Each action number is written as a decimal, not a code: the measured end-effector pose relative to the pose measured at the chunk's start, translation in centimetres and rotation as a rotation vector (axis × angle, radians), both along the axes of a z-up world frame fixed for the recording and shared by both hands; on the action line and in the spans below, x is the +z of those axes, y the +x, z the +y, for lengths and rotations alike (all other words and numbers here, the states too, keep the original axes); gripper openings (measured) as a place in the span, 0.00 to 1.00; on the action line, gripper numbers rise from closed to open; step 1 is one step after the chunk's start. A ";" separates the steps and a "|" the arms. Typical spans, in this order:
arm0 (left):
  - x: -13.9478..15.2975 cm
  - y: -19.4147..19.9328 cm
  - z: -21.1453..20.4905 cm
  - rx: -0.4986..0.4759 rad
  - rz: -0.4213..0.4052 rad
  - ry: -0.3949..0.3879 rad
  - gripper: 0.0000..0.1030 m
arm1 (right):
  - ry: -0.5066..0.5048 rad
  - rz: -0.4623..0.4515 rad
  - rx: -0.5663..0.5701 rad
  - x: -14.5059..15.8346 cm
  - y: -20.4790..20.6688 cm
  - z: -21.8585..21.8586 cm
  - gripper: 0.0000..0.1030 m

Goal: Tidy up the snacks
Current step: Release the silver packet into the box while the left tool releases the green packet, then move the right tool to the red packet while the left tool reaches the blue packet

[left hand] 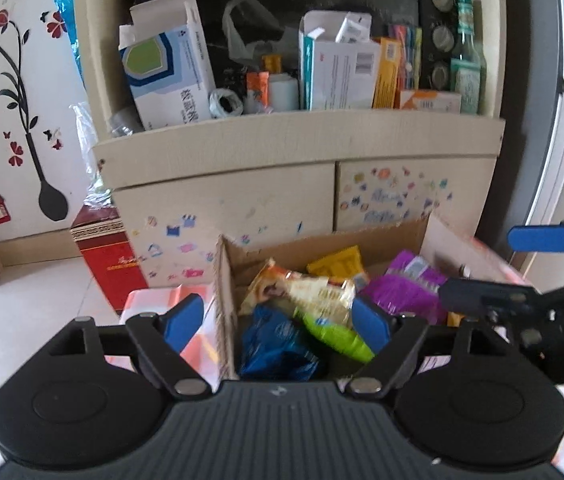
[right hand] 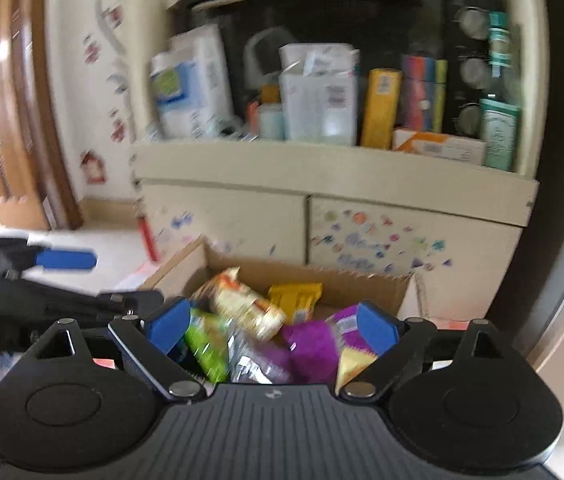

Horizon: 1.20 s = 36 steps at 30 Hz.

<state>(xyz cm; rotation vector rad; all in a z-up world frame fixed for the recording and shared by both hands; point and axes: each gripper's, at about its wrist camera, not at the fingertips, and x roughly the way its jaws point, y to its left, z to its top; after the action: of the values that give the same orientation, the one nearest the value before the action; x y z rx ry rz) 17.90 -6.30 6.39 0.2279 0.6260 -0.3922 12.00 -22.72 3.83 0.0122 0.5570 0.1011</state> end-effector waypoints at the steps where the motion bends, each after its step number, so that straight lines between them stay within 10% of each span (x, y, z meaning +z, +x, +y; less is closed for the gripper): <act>1: -0.1 -0.2 0.3 -0.001 0.005 0.006 0.79 | -0.009 0.009 0.012 -0.2 -0.2 0.2 0.91; 36: -6.6 -4.7 6.0 0.006 0.197 0.269 0.84 | 0.027 0.359 0.047 -7.4 1.0 3.9 0.76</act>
<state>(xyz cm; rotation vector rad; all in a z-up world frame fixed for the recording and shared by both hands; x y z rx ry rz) 13.19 -0.32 -0.24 0.4477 0.8736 -0.3259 13.02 -18.82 -3.60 0.0441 0.9147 0.1534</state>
